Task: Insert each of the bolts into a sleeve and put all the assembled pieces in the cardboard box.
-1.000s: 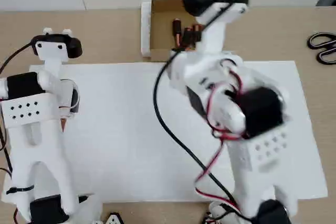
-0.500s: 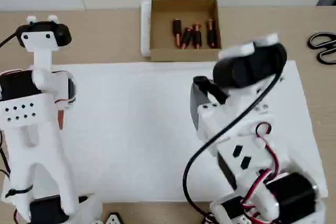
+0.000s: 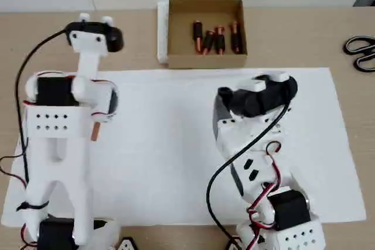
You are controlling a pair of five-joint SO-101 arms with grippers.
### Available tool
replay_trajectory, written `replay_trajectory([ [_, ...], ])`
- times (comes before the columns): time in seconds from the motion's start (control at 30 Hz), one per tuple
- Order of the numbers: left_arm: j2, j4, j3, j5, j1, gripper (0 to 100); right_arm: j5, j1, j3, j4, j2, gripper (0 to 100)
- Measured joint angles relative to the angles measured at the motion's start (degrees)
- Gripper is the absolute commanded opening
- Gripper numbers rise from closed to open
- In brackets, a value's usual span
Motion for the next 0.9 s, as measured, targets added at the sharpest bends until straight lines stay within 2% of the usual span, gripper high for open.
replay_trajectory([
  [0.1, 0.0, -0.2, -1.8, -0.2, 4.3, 1, 0.1, 0.0, 3.7, -0.4, -0.3, 0.3],
  [0.23, 0.0, -0.2, -7.2, 1.0, 5.7, 1, 0.1, 0.8, 8.4, -3.6, -0.3, 0.3],
  [0.3, 0.0, -0.2, -9.0, 3.5, 6.0, 1, 1.0, 1.3, 10.6, -8.1, -0.3, 0.3],
  [0.47, -0.1, -0.2, -9.5, 10.7, 6.0, 1, 10.0, 3.6, 17.1, -23.8, -0.3, 0.3],
  [0.53, -0.1, -0.2, -9.5, 12.4, 6.0, 1, 11.3, 3.6, 20.0, -28.6, -0.3, 0.3],
  [0.77, -0.1, 0.0, -9.6, 13.3, 6.0, 1, 11.8, 3.6, 28.7, -40.0, -0.3, 0.4],
  [0.9, -0.1, 0.0, -9.6, 13.3, 6.0, 1, 11.5, 3.6, 34.9, -50.8, -0.3, 0.4],
])
